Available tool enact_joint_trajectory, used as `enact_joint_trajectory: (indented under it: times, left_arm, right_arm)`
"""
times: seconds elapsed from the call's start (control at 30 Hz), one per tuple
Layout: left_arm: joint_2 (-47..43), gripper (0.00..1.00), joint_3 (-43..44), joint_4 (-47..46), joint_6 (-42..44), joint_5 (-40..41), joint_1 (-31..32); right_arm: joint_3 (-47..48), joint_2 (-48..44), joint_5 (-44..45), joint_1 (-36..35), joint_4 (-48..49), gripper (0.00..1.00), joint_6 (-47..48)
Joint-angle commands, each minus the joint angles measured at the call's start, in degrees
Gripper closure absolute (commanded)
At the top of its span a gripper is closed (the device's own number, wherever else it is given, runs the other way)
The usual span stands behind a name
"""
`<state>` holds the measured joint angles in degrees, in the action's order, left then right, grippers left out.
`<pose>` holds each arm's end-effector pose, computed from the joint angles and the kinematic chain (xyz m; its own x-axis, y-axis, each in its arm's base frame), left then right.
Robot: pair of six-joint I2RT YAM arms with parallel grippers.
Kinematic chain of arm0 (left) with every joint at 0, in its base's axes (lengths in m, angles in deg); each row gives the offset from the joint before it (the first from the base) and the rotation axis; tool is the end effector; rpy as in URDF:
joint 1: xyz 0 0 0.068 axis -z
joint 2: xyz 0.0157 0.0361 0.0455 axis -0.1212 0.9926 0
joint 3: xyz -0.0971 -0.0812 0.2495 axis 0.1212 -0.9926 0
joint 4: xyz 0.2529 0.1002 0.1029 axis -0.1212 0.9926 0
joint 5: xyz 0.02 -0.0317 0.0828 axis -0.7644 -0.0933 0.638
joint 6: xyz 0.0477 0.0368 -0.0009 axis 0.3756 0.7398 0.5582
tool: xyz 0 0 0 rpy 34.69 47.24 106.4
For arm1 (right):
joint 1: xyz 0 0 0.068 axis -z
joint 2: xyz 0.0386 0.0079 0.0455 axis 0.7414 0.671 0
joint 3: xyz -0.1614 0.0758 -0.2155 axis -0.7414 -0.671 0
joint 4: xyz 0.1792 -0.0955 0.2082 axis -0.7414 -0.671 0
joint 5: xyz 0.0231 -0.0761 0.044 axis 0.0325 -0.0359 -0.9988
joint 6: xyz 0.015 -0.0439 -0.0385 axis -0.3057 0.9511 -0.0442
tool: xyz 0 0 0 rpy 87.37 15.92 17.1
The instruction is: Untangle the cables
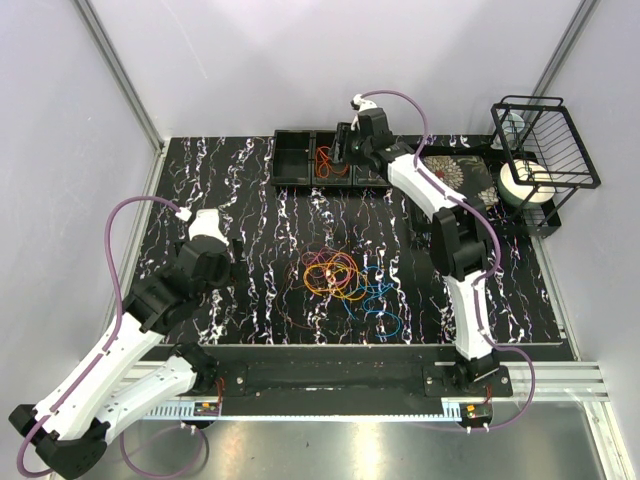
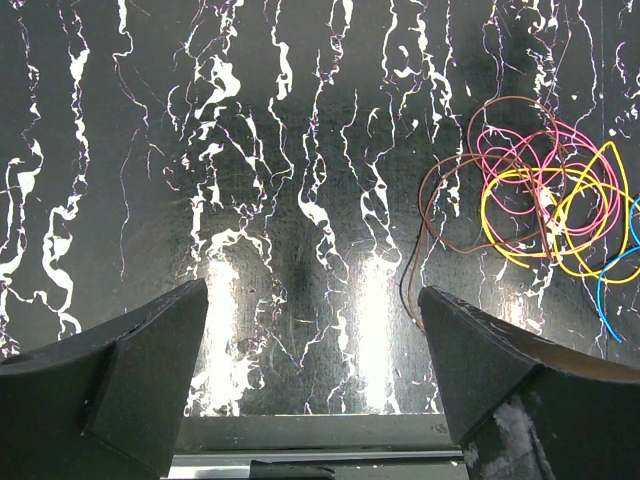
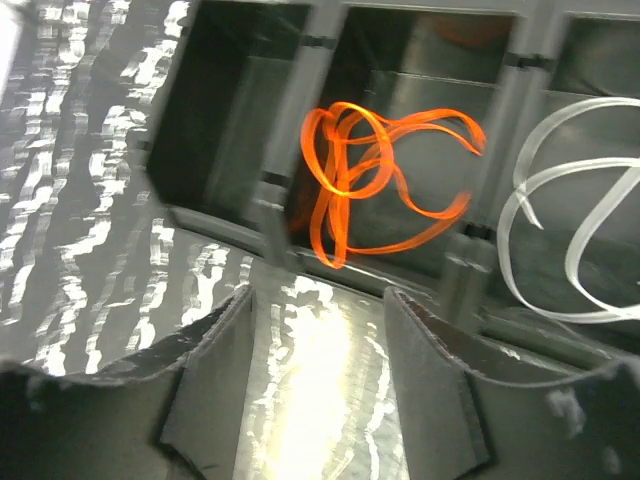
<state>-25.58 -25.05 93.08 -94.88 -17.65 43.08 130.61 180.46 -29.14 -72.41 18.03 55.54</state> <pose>0.1433 -0.0805 0.3214 -0.6055 -0.0704 -0.7928 -0.0107 0.9967 -0.0803 0.5188 0.2412 0.2583 -0.5652 0.0690 -0.8221 -0.3273 0.8960 0.3002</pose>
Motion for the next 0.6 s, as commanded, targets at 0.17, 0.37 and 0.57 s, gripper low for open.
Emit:
enact_joint_trajectory:
  times: [0.17, 0.37, 0.57]
  left_arm:
    - [0.3, 0.10, 0.0, -2.3, 0.6, -0.2, -0.2]
    - [1.0, 0.10, 0.1, -2.2, 0.6, -0.2, -0.2]
    - [1.6, 0.10, 0.1, -2.2, 0.6, -0.1, -0.3]
  right_arm:
    - [16.7, 11.5, -7.6, -0.7, -0.6, 0.51, -3.3]
    - [31.9, 21.8, -8.2, -0.6, -5.4, 0.56, -3.4]
    - [36.5, 26.1, -5.7, -0.4, -4.9, 0.57, -2.5]
